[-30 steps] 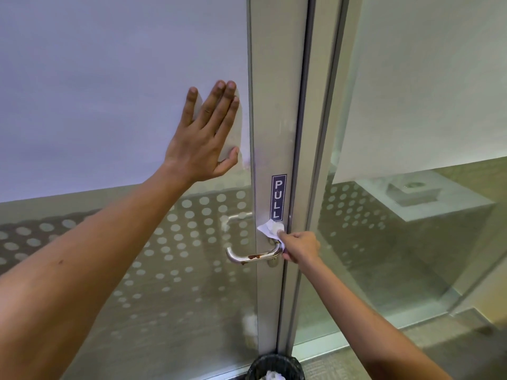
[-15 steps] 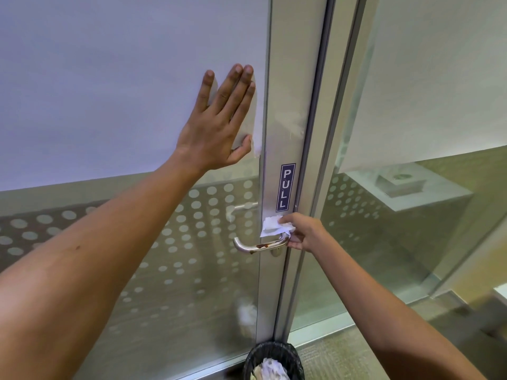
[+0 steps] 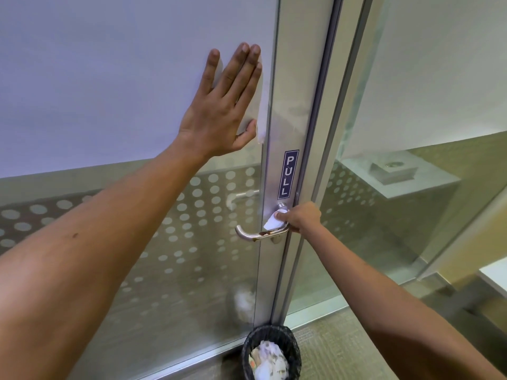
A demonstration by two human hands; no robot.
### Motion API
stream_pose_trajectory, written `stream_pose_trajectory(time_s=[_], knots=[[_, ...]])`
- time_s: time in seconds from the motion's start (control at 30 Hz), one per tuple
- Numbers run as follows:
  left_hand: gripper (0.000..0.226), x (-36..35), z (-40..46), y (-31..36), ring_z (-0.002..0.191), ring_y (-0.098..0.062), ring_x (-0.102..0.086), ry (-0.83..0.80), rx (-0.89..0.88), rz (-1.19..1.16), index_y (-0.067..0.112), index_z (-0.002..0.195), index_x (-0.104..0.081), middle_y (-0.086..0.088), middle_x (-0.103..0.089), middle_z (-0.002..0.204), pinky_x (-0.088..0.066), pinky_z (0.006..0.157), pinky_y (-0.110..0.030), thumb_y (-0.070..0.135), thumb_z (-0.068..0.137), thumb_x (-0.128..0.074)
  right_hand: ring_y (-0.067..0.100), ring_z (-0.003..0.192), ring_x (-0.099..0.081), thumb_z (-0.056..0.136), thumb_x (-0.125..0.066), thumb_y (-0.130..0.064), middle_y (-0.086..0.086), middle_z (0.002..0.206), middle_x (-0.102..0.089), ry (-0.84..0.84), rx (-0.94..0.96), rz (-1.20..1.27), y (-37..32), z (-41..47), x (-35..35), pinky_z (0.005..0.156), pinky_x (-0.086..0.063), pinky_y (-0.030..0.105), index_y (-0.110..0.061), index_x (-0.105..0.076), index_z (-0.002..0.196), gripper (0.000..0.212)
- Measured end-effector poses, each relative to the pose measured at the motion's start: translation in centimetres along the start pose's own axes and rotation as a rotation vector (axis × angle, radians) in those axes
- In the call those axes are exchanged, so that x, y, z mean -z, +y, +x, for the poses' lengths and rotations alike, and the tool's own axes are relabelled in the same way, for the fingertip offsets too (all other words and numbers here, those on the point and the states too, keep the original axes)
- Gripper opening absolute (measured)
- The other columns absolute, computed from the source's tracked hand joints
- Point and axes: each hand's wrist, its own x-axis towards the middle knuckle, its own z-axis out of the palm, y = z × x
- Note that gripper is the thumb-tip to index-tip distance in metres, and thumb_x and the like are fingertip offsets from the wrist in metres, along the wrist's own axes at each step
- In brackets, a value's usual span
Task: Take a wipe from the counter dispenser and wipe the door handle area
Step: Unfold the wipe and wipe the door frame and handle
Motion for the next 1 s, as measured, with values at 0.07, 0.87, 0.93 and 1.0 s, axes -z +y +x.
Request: stream_pose_trajectory(time_s=[0.07,0.87,0.93,1.0], knots=[[0.083,0.2,0.1,-0.1,0.157,-0.039,-0.007,-0.012,0.003,-0.009,-0.001,0.162,-0.004,-0.023,-0.006,0.169,-0.003,0.122,-0.062,0.049,0.1,-0.028,0.023,0.081,-0.071,0.068,-0.082,-0.047,0.008,0.09,-0.073,-0.003,0.048,-0.086,-0.1,0.5,-0.3,0.047,-0.043,0.023,-0.004,-0.068,0.097,0.054],[0.083,0.4,0.2,-0.2,0.157,-0.04,-0.006,-0.02,-0.016,-0.085,0.0,0.162,-0.004,-0.023,-0.005,0.169,-0.001,0.121,-0.063,0.049,0.1,-0.03,0.027,0.088,-0.051,0.088,-0.059,-0.012,0.008,0.111,-0.05,-0.438,0.218,-0.888,-2.5,0.2,-1.4,0.074,-0.047,0.035,-0.005,-0.07,0.104,0.021],[0.084,0.2,0.0,-0.4,0.157,-0.039,-0.006,-0.004,-0.024,-0.087,-0.001,0.162,-0.004,-0.023,-0.005,0.169,-0.001,0.121,-0.062,0.049,0.1,-0.031,0.028,0.086,-0.051,0.086,-0.061,-0.012,0.008,0.11,-0.05,-0.413,0.189,-0.858,-2.5,0.2,-1.6,0.071,-0.051,0.037,-0.004,-0.07,0.105,0.023],[0.084,0.1,0.0,-0.4,0.157,-0.039,-0.006,0.015,-0.031,-0.081,-0.001,0.162,-0.004,-0.023,-0.005,0.169,-0.001,0.122,-0.061,0.048,0.099,-0.031,0.028,0.086,-0.052,0.084,-0.064,-0.012,0.01,0.113,-0.053,-0.407,0.162,-0.804,-2.4,0.1,-1.7,0.066,-0.053,0.036,-0.001,-0.066,0.116,0.034]])
